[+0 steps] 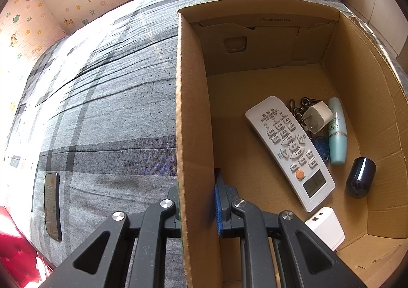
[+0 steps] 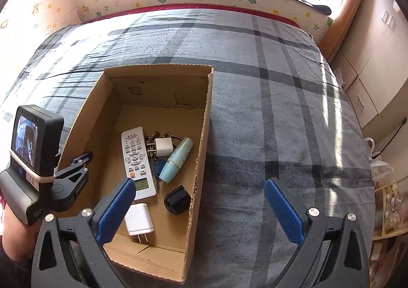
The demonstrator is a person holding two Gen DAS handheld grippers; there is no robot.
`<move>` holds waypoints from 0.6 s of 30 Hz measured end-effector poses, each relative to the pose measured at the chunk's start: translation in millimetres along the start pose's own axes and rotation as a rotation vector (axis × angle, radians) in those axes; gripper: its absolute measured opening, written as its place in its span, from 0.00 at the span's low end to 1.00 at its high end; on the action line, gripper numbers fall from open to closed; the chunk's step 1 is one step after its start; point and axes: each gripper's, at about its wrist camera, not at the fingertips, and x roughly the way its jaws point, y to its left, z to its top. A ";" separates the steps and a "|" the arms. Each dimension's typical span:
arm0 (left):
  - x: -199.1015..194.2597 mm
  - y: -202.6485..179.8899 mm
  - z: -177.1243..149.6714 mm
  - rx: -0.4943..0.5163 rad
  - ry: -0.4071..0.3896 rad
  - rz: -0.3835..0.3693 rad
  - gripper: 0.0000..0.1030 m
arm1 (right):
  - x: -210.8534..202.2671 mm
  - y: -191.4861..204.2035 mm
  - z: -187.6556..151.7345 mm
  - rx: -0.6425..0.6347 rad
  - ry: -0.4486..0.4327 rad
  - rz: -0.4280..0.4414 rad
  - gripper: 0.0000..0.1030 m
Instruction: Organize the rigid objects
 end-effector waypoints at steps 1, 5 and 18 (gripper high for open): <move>0.2 -0.7 0.3 0.002 0.002 0.002 0.16 | 0.0 -1.0 -1.3 0.002 0.002 -0.002 1.00; -1.9 -3.0 2.7 0.004 0.005 0.025 0.25 | -3.7 -5.5 -5.0 0.011 -0.005 -0.014 1.00; -64.7 -10.3 -15.1 -0.053 -0.092 0.040 1.00 | -28.0 -18.0 -9.9 0.057 -0.060 -0.006 1.00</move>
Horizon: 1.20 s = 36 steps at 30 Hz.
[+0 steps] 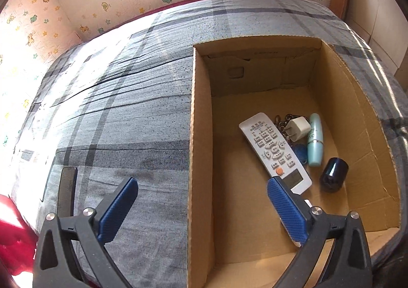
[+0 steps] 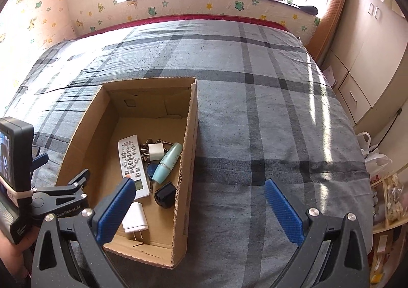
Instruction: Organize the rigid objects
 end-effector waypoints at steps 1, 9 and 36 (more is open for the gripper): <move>-6.1 -0.9 -2.6 -0.003 -0.007 0.003 1.00 | -1.7 -1.0 -1.0 0.004 -0.003 0.003 1.00; -50.0 -10.9 -16.4 -0.020 -0.051 0.009 1.00 | -20.7 -8.5 -9.1 0.008 -0.037 0.014 1.00; -150.0 -65.7 -50.5 -0.009 -0.181 -0.107 1.00 | -93.7 -33.4 -43.6 0.011 -0.145 -0.001 1.00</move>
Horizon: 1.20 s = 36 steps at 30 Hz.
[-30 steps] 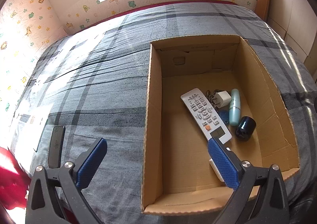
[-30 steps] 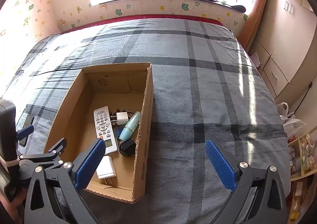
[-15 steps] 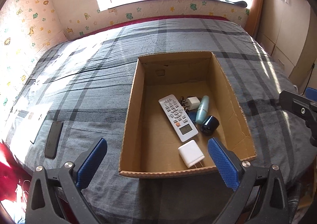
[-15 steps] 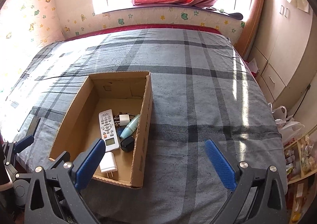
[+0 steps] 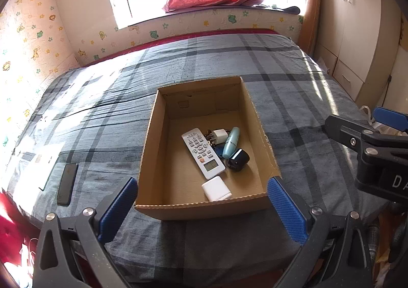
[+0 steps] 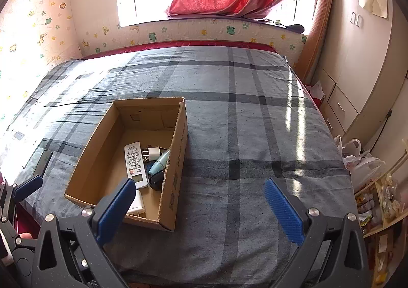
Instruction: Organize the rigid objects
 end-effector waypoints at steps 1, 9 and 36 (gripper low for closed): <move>-1.2 -2.1 -1.3 -0.001 0.004 -0.010 1.00 | -2.5 -0.8 -1.0 0.001 -0.004 0.000 1.00; -12.4 -14.2 -6.0 0.011 -0.012 -0.029 1.00 | -12.6 -6.2 -8.3 0.004 -0.013 -0.003 1.00; -21.5 -13.3 -5.9 0.020 -0.036 -0.023 1.00 | -17.0 -2.2 -12.4 -0.009 -0.021 -0.008 1.00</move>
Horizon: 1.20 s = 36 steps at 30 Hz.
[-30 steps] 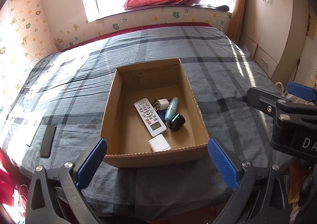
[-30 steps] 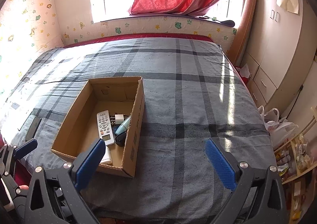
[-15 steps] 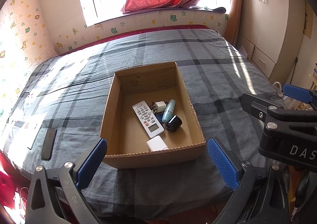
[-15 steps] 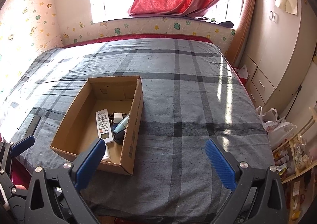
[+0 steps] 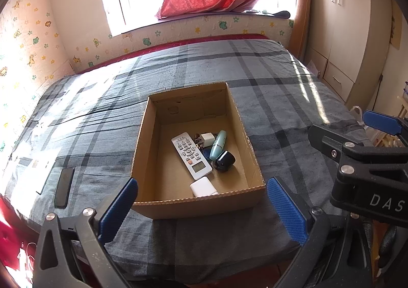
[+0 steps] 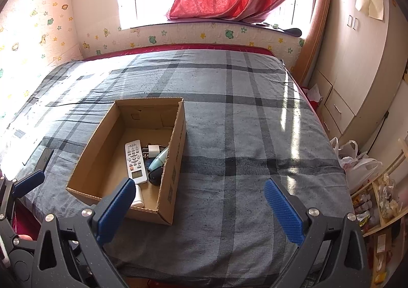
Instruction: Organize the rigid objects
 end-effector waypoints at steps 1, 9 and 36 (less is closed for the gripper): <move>0.2 0.1 -0.1 0.000 0.002 0.000 1.00 | -0.1 -0.5 -0.5 0.002 0.000 -0.001 1.00; 1.8 1.1 -0.4 -0.003 0.004 -0.008 1.00 | -2.5 -3.6 -0.9 0.006 -0.005 -0.003 1.00; 8.1 3.8 -1.3 0.006 0.004 -0.016 1.00 | -1.6 -5.8 -3.0 0.029 -0.020 0.010 1.00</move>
